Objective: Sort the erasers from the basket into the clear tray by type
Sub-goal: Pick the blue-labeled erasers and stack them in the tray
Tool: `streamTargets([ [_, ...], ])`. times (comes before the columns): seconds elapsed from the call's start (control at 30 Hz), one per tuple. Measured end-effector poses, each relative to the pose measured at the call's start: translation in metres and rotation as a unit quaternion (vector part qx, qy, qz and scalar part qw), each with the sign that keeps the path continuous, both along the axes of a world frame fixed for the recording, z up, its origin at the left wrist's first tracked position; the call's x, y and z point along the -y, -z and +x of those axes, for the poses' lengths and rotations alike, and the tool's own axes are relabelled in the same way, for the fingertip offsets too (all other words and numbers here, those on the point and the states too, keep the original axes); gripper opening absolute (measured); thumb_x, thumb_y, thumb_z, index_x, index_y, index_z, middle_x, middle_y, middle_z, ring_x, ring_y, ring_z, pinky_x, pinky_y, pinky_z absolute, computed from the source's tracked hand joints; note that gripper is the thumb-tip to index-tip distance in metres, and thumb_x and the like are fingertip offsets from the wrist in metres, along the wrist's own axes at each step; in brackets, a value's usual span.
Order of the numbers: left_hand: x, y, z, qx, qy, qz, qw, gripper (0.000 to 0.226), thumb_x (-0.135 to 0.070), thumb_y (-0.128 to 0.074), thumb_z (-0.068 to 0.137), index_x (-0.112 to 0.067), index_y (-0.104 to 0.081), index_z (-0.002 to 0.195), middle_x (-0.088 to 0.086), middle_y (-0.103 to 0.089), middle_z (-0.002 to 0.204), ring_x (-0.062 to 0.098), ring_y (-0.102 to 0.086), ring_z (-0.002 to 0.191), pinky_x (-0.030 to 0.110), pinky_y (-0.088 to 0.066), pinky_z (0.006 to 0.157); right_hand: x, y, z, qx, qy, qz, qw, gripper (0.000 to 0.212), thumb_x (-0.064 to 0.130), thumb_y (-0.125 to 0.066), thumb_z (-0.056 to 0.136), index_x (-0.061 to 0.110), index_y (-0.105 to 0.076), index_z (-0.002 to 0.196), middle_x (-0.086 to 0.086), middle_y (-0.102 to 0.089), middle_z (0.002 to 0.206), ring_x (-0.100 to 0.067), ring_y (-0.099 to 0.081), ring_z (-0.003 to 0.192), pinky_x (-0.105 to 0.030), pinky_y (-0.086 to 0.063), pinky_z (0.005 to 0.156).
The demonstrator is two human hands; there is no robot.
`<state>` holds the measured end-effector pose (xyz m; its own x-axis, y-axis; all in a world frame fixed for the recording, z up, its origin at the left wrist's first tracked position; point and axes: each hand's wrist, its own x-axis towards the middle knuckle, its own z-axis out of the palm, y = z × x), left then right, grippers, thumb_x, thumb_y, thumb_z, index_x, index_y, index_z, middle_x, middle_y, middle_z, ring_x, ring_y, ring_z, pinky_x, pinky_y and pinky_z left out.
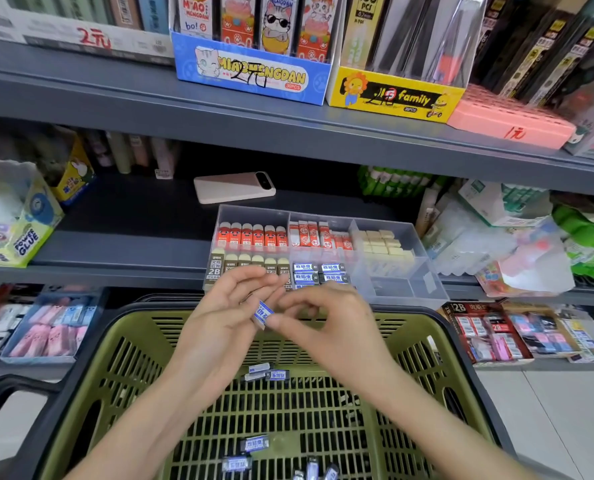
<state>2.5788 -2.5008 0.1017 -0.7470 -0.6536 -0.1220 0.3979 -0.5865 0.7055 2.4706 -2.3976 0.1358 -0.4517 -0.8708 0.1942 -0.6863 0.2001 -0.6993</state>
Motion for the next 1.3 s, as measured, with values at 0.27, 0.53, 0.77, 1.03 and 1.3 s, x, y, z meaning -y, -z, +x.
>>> streamTargets([
  [0.27,-0.006,0.0,0.0,-0.012,0.027,0.013,0.999,0.026,-0.007,-0.045,0.088,-0.003,-0.058,0.111,0.02,-0.066,0.115,0.028,-0.063,0.111,0.03,-0.056,0.076,-0.007,0.013,0.019,0.097,-0.002,-0.09,0.991,0.029,0.024,-0.074,0.076,0.037,-0.067,0.1,0.014,-0.064,0.082,-0.008,-0.056,0.082,-0.018,-0.044,0.076],
  [0.53,-0.016,0.001,0.002,0.068,0.05,-0.193,0.978,0.031,-0.029,-0.047,0.091,-0.01,-0.062,0.111,0.009,-0.067,0.113,0.024,-0.062,0.111,0.031,-0.051,0.093,-0.014,-0.01,-0.045,0.044,0.068,-0.139,0.987,0.013,0.032,-0.064,0.081,0.037,-0.06,0.091,0.018,-0.063,0.085,0.003,-0.054,0.081,-0.01,-0.037,0.073],
  [0.77,-0.012,0.003,0.004,0.104,0.006,-0.282,0.954,0.024,-0.032,-0.048,0.091,-0.025,-0.07,0.095,0.001,-0.068,0.101,0.015,-0.063,0.101,0.025,-0.052,0.084,-0.002,-0.004,-0.12,-0.173,0.054,0.103,0.978,0.013,0.026,-0.07,0.082,0.024,-0.07,0.096,0.014,-0.064,0.082,-0.014,-0.048,0.093,-0.029,-0.029,0.085],
  [1.03,-0.007,0.009,0.006,0.12,0.004,-0.302,0.946,0.026,-0.043,-0.052,0.083,-0.028,-0.07,0.093,-0.001,-0.068,0.1,0.017,-0.063,0.097,0.032,-0.05,0.087,0.007,0.004,-0.127,-0.369,-0.03,0.22,0.902,0.013,0.04,-0.065,0.081,0.035,-0.073,0.089,0.017,-0.062,0.102,-0.013,-0.041,0.098,-0.023,-0.008,0.074],
  [1.3,-0.008,0.006,0.005,0.127,-0.021,-0.336,0.933,0.021,-0.027,-0.049,0.087,-0.028,-0.07,0.087,-0.005,-0.069,0.094,0.01,-0.063,0.089,0.016,-0.048,0.079,0.001,0.007,-0.127,-0.414,-0.079,0.293,0.858,0.033,0.039,-0.037,0.097,0.033,-0.065,0.113,0.016,-0.054,0.123,-0.017,-0.04,0.11,-0.032,-0.018,0.088],
])
